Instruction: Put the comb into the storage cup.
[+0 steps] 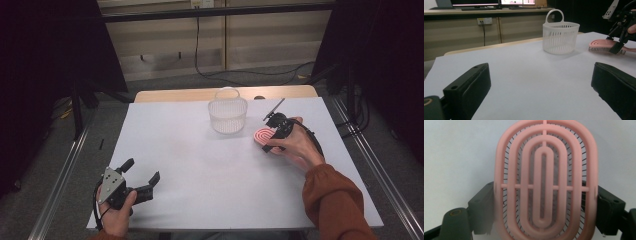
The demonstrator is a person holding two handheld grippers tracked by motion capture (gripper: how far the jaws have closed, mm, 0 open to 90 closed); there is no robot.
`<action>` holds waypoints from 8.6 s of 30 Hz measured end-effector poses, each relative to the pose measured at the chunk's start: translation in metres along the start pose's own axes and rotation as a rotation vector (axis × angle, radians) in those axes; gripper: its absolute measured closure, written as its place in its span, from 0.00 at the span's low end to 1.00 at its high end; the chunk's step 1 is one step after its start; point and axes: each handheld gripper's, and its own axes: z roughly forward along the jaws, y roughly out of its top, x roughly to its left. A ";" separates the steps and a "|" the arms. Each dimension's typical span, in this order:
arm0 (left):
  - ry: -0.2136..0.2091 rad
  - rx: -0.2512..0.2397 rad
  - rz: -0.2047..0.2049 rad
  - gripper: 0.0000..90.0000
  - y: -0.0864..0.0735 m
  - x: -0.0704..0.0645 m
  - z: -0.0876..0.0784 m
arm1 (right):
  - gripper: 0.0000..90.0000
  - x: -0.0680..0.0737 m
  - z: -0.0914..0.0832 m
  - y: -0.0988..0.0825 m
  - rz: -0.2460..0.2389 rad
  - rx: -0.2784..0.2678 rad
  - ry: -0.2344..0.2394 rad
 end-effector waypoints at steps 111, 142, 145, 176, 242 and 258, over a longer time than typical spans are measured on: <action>-0.008 -0.007 -0.014 0.03 0.000 0.000 0.000 | 0.22 0.017 -0.090 -0.020 0.094 -0.539 -0.088; -0.005 -0.009 -0.007 0.03 0.001 0.000 -0.002 | 0.22 0.029 -0.099 -0.023 0.062 -0.759 -0.179; -0.006 -0.017 -0.010 0.03 0.001 0.000 -0.002 | 0.22 0.031 -0.100 -0.023 0.071 -0.791 -0.183; -0.014 -0.015 -0.013 0.03 0.001 0.000 -0.002 | 0.22 0.042 -0.105 -0.004 0.111 -0.995 -0.131; -0.020 -0.026 -0.035 0.03 0.001 0.005 0.001 | 0.22 0.043 -0.118 0.092 0.032 -1.147 -0.122; -0.020 -0.031 -0.036 0.03 0.001 0.006 0.000 | 0.22 0.045 -0.113 0.112 0.075 -1.186 -0.171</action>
